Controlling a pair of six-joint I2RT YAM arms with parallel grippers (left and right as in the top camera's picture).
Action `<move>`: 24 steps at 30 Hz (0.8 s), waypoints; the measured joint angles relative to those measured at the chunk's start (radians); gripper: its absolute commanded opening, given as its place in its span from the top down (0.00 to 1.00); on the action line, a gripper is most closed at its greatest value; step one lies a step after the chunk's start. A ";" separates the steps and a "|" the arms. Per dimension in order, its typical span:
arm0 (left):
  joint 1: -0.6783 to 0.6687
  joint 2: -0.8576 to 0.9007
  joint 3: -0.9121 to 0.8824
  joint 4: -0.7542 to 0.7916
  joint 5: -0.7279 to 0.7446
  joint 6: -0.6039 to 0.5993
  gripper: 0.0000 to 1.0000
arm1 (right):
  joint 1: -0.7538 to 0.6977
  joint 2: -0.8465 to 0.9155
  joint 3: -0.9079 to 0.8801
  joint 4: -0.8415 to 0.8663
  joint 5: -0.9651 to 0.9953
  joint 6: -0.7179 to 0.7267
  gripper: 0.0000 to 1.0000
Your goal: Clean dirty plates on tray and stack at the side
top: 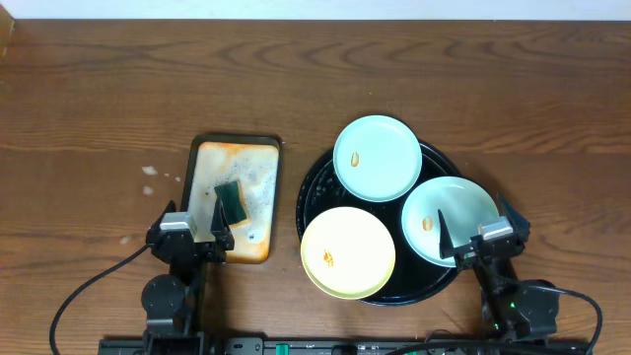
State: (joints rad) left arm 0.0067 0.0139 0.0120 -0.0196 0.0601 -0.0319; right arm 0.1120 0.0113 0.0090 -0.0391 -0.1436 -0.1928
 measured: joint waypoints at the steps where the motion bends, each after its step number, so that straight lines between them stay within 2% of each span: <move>1: 0.000 0.000 0.000 0.000 0.000 0.002 0.17 | 0.000 0.000 0.000 0.005 -0.014 0.000 0.01; 7: 0.000 0.000 0.002 -0.001 0.023 0.004 0.17 | 0.000 0.000 0.000 0.006 -0.098 0.013 0.01; 15: 0.000 0.023 0.048 -0.051 0.142 -0.040 0.17 | 0.000 0.005 0.027 -0.006 -0.189 0.134 0.01; 20: 0.000 0.176 0.172 -0.064 0.167 -0.064 0.17 | 0.000 0.093 0.172 -0.059 -0.205 0.159 0.01; 24: 0.000 0.384 0.341 -0.119 0.204 -0.073 0.17 | 0.000 0.264 0.345 -0.145 -0.212 0.164 0.01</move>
State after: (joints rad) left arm 0.0067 0.3981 0.3527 -0.1383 0.2646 -0.1047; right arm 0.1120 0.2756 0.3542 -0.1844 -0.3553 -0.0288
